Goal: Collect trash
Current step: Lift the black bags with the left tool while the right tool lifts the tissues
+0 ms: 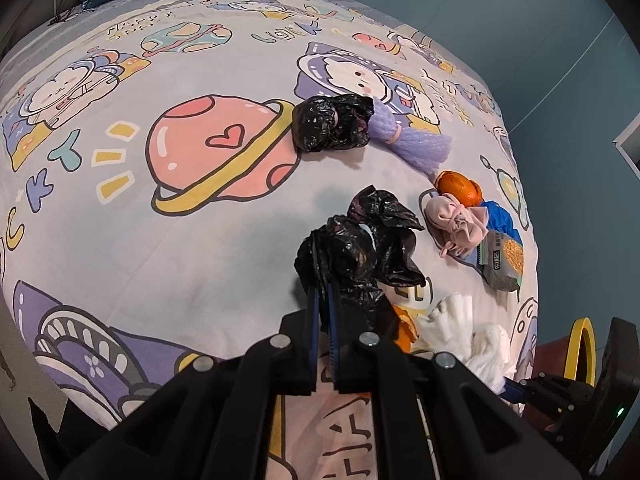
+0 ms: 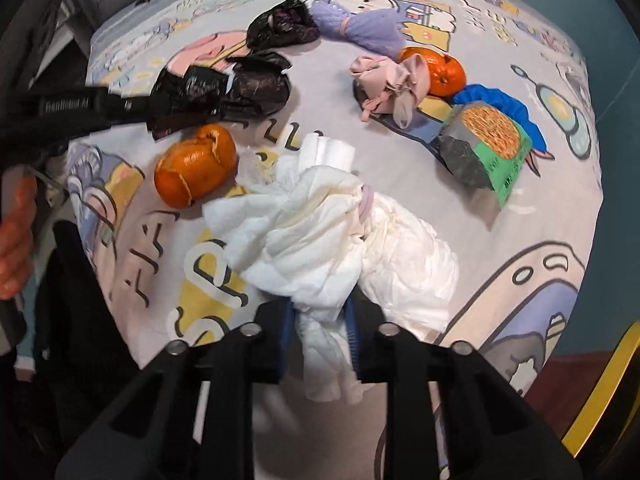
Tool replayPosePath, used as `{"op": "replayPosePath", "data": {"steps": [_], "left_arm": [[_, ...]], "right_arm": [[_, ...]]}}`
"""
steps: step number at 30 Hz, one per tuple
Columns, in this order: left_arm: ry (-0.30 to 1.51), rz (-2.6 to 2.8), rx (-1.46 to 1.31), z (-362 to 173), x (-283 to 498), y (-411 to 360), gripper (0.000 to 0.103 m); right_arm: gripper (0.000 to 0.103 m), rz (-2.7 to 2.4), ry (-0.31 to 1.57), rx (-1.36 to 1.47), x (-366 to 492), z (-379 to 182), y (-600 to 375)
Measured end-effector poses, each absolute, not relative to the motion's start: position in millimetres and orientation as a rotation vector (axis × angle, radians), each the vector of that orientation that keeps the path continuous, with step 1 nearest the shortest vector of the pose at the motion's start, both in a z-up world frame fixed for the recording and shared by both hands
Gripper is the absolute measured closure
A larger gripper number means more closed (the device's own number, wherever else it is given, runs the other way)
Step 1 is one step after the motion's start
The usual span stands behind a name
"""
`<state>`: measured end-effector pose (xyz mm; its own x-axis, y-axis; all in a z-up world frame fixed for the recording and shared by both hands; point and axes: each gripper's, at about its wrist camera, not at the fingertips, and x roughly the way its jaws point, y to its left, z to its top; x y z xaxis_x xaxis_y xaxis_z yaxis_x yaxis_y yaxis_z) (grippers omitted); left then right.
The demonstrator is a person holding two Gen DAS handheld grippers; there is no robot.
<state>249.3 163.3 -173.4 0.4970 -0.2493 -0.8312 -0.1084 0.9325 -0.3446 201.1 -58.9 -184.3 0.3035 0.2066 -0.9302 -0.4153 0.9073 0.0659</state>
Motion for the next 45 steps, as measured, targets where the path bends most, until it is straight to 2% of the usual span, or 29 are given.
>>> {"op": "replayPosePath", "data": {"steps": [14,23,32,38,41,43,45], "left_arm": [[1.024,-0.091,-0.362,-157.5,241.6,157.6,0.099],[0.994,-0.09,-0.338,-138.3,233.6,152.4,0.099],[0.951,-0.082,-0.292,-113.1,226.3,145.2,0.099],[0.975,-0.056,-0.268,-118.3,234.6,143.8,0.098],[1.015,-0.034,-0.223,-134.1,250.4,141.4,0.091],[1.054,-0.04,-0.184,-148.4,265.5,136.0,0.068],[1.064,-0.023,-0.146,-156.4,275.2,131.3,0.066]], "right_arm": [[0.087,0.576,1.18,0.08,192.6,-115.3,-96.2],[0.087,0.574,1.082,0.109,183.6,-76.9,-114.1],[0.087,0.553,1.027,0.139,174.4,-59.1,-136.7],[0.087,0.549,1.024,0.164,172.5,-61.7,-149.9],[0.087,0.552,1.037,0.177,173.7,-69.3,-153.1],[0.087,0.554,1.048,0.181,175.4,-73.6,-153.3],[0.087,0.555,1.055,0.179,177.4,-77.3,-153.8]]}}
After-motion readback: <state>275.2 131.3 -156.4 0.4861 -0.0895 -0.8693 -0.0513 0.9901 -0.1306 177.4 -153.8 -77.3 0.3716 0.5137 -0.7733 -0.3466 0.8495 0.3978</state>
